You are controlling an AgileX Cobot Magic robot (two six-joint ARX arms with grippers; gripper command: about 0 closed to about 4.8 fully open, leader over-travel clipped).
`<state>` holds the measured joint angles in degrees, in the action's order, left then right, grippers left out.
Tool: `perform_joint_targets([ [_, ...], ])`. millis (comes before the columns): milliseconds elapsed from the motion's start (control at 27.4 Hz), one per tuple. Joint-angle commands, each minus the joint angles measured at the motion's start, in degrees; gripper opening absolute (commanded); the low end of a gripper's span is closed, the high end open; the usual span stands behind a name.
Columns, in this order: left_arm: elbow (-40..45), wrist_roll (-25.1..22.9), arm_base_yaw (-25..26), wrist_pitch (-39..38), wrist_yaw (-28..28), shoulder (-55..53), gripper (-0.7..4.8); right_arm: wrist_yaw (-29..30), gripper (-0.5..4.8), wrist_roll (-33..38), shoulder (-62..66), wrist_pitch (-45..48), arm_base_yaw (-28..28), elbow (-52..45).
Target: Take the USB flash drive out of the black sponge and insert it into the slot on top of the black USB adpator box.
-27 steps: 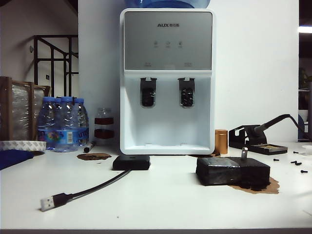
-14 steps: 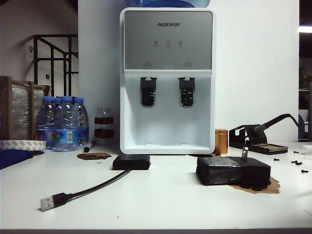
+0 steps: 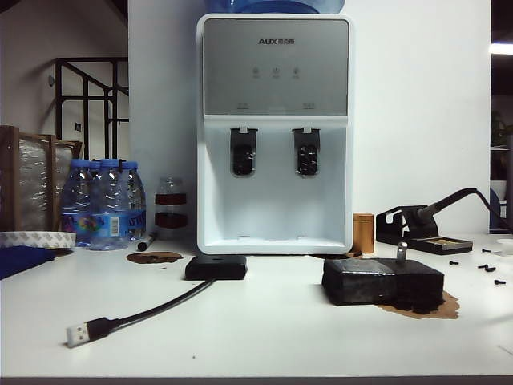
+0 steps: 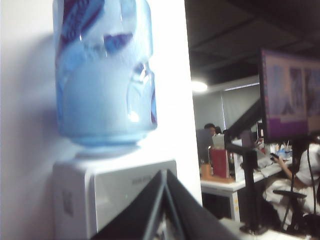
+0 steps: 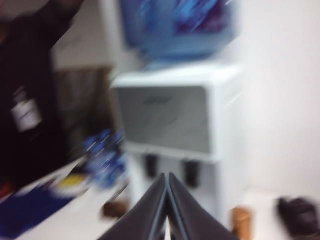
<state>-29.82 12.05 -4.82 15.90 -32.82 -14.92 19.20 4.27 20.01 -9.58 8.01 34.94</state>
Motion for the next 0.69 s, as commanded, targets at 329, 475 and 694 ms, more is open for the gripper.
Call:
perform_joint_targets([
  [329,-25.42,2.14,-0.07,3.74,-2.93,-33.66,-0.05,9.07,-0.01,-2.16,15.58,-17.44,-0.11,26.53],
  [475,-31.06,4.87,-0.07,8.92,-7.39,-43.10,-0.05,9.29,-0.01,-4.39,22.64,-26.95,-0.11,39.82],
  [694,-36.79,6.69,-0.35,14.60,-13.68,-51.52,-0.05,9.16,0.09,-11.96,30.93,-39.39,0.17,48.54],
])
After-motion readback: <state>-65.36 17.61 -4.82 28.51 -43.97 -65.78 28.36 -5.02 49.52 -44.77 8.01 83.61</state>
